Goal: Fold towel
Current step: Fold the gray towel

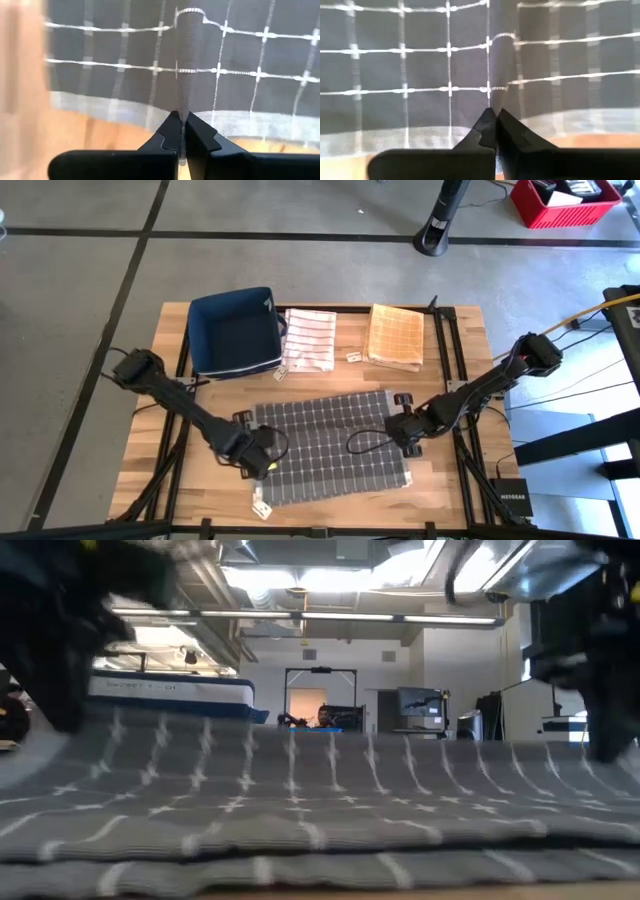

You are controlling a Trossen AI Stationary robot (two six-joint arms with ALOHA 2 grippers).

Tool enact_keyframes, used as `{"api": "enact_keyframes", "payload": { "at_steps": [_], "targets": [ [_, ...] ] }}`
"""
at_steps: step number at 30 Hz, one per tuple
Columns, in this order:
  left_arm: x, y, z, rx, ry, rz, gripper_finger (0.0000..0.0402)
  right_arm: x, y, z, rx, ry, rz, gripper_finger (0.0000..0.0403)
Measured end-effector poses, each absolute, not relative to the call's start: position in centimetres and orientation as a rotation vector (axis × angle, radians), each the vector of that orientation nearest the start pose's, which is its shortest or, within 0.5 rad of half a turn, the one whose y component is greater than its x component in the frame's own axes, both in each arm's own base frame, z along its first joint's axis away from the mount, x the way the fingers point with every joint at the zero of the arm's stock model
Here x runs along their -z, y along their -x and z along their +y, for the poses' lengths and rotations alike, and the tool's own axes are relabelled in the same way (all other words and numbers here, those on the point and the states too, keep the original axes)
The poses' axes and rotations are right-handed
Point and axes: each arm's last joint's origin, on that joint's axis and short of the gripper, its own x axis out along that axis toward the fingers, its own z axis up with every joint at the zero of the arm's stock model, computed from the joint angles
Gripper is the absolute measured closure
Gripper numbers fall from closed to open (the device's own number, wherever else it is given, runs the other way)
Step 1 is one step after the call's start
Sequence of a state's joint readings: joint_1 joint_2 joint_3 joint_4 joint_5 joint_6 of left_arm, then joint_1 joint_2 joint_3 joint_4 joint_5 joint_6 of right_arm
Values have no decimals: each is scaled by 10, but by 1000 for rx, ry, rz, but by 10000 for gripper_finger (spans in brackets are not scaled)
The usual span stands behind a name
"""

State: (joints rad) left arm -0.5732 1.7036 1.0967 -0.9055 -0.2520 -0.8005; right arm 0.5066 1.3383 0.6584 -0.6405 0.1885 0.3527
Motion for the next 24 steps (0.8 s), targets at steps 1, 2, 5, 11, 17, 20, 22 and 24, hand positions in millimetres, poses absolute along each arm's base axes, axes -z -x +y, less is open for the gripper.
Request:
{"api": "enact_keyframes", "payload": {
  "at_steps": [1, 2, 5, 11, 17, 20, 22, 24],
  "targets": [
    [-185, -250, -155, -310, 49, 1348, 399, -167, -189, 100, -39, 162, 1257, 399],
    [-190, -248, -156, -320, 45, 1339, 399, -174, -189, 100, -25, 181, 1256, 399],
    [-211, -240, -155, -360, 32, 1308, 400, -196, -190, 105, -5, 247, 1240, 400],
    [-240, -225, -146, -444, -4, 1288, 400, -236, -191, 107, 82, 336, 1193, 401],
    [-256, -221, -138, -500, -49, 1254, 400, -259, -193, 105, 167, 390, 1143, 401],
    [-259, -219, -135, -527, -85, 1257, 400, -265, -192, 102, 226, 428, 1121, 401],
    [-260, -219, -134, -539, -93, 1256, 400, -267, -192, 101, 253, 444, 1111, 401],
    [-262, -219, -134, -545, -77, 1248, 400, -267, -192, 101, 265, 429, 1105, 401]
  ]
}}
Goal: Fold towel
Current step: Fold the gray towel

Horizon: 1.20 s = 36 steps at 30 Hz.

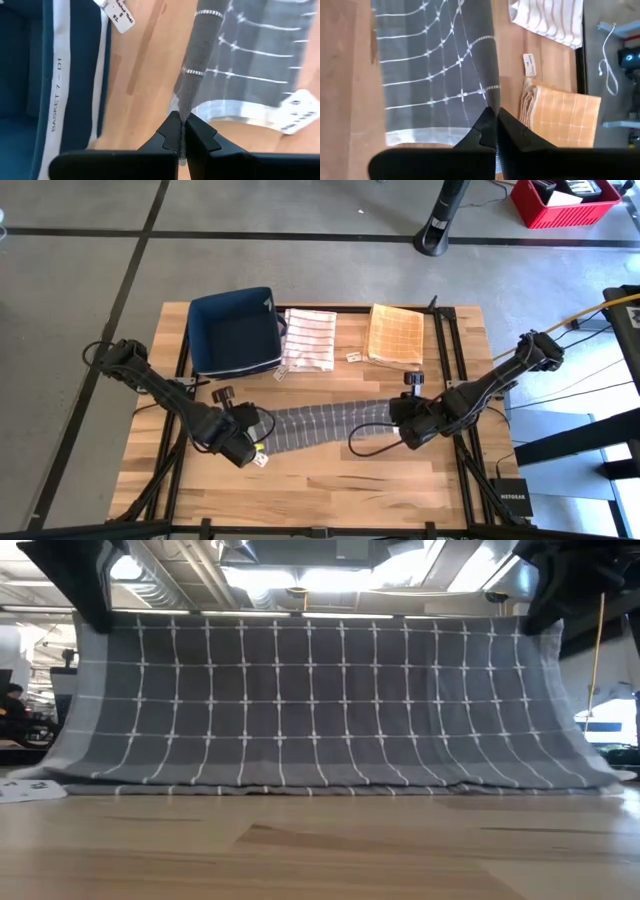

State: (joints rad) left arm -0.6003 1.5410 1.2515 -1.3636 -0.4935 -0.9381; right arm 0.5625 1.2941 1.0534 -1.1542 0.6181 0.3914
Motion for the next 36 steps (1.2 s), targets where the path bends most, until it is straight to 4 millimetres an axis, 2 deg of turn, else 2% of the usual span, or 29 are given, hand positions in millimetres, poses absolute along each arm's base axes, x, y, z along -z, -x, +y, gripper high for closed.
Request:
{"api": "enact_keyframes", "payload": {
  "at_steps": [12, 19, 24, 29, 36],
  "targets": [
    [-308, -223, -156, -426, 20, 1111, 401, -284, -169, 107, 197, 194, 1054, 402],
    [-321, -222, -162, -367, 68, 1107, 401, -297, -157, 119, 83, 63, 1049, 402],
    [-322, -221, -163, -350, 84, 1129, 401, -311, -155, 129, -27, -24, 1043, 402],
    [-320, -226, -153, -389, 21, 1119, 400, -306, -153, 121, 59, 84, 1049, 402],
    [-323, -227, -122, -587, -225, 1096, 400, -299, -157, 87, 380, 364, 999, 402]
  ]
}}
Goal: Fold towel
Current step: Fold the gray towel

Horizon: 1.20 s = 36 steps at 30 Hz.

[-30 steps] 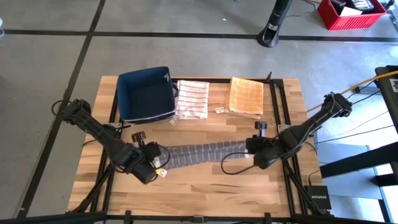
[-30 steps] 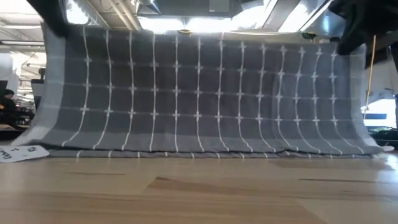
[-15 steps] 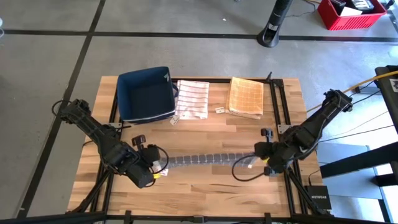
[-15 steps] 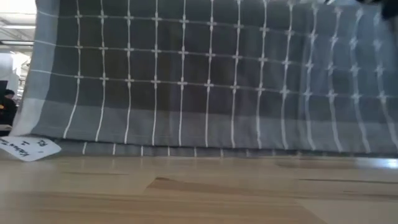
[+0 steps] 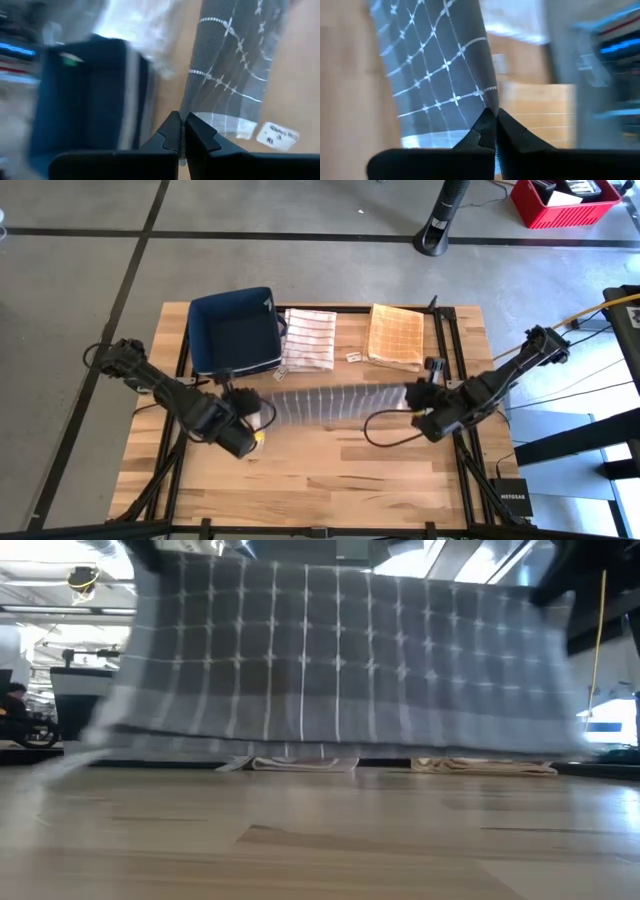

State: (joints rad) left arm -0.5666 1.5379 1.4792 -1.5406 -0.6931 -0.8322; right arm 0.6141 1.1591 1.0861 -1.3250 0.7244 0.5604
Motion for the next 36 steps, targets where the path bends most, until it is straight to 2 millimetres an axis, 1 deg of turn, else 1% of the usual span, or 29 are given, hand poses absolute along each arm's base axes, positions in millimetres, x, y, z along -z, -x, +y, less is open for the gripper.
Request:
{"api": "enact_keyframes", "payload": {
  "at_steps": [2, 4, 6, 8, 10, 12, 16, 18, 19, 21, 22, 24, 25, 27, 30, 32, 36],
  "targets": [
    [-324, -227, -117, -634, -296, 1071, 400, -300, -158, 81, 453, 432, 964, 402],
    [-321, -230, -119, -649, -354, 1039, 400, -300, -161, 82, 492, 464, 909, 402],
    [-312, -235, -130, -640, -399, 1033, 400, -292, -162, 89, 473, 480, 897, 402],
    [-298, -240, -146, -630, -450, 1041, 400, -276, -161, 99, 425, 476, 905, 402],
    [-278, -244, -165, -623, -494, 1055, 400, -254, -160, 111, 357, 453, 915, 402],
    [-255, -248, -186, -612, -506, 1065, 400, -230, -158, 124, 279, 411, 938, 402],
    [-201, -249, -230, -538, -446, 1150, 400, -185, -151, 148, 109, 288, 1007, 402],
    [-175, -247, -250, -492, -416, 1204, 400, -171, -148, 157, 55, 249, 1061, 402],
    [-163, -245, -258, -471, -408, 1228, 400, -168, -147, 161, 42, 233, 1075, 402],
    [-145, -242, -271, -437, -377, 1264, 400, -165, -146, 168, 28, 203, 1096, 402],
    [-139, -240, -274, -451, -364, 1270, 400, -165, -146, 169, 26, 191, 1104, 401],
    [-141, -236, -273, -526, -335, 1266, 399, -166, -148, 173, 17, 158, 1114, 395],
    [-146, -235, -273, -535, -316, 1258, 397, -167, -148, 174, 10, 136, 1124, 390],
    [-149, -234, -275, -517, -293, 1253, 392, -169, -148, 176, -5, 98, 1147, 380],
    [-145, -232, -277, -487, -308, 1309, 380, -169, -148, 177, -9, 57, 1174, 363],
    [-145, -231, -276, -486, -307, 1336, 367, -168, -146, 177, -23, 46, 1211, 349],
    [-145, -234, -274, -471, -252, 1424, 327, -168, -145, 178, -20, -23, 1243, 306]
  ]
}}
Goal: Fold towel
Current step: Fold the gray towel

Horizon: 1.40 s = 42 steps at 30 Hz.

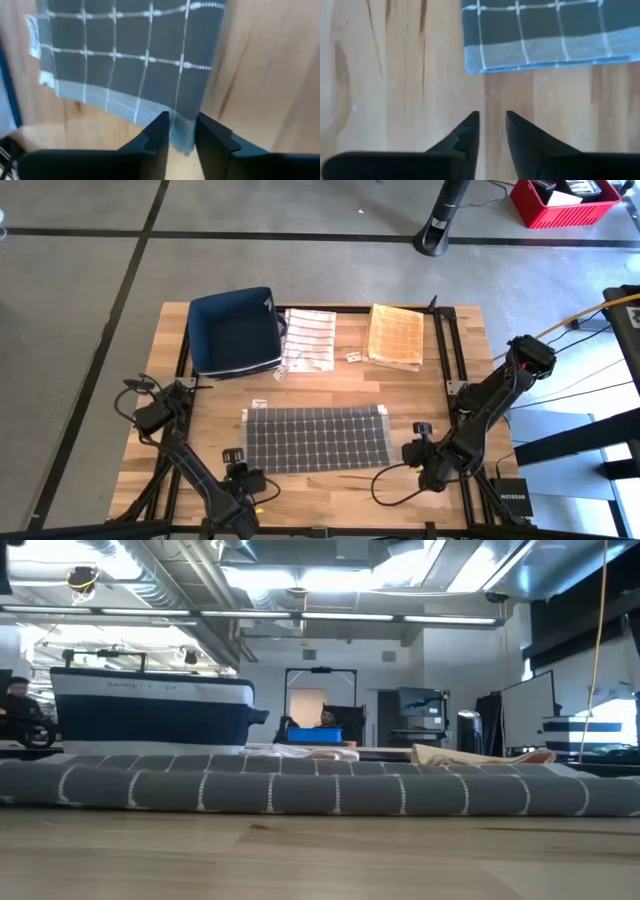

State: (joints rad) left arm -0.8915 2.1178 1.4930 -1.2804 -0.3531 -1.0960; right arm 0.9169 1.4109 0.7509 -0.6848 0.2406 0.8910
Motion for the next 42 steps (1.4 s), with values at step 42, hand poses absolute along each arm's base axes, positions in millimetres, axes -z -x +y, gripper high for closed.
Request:
{"api": "enact_keyframes", "payload": {
  "at_steps": [42],
  "targets": [
    [-168, -228, -60, -268, 69, 1397, 218, -191, -244, 61, 104, 80, 959, 212]
  ]
}}
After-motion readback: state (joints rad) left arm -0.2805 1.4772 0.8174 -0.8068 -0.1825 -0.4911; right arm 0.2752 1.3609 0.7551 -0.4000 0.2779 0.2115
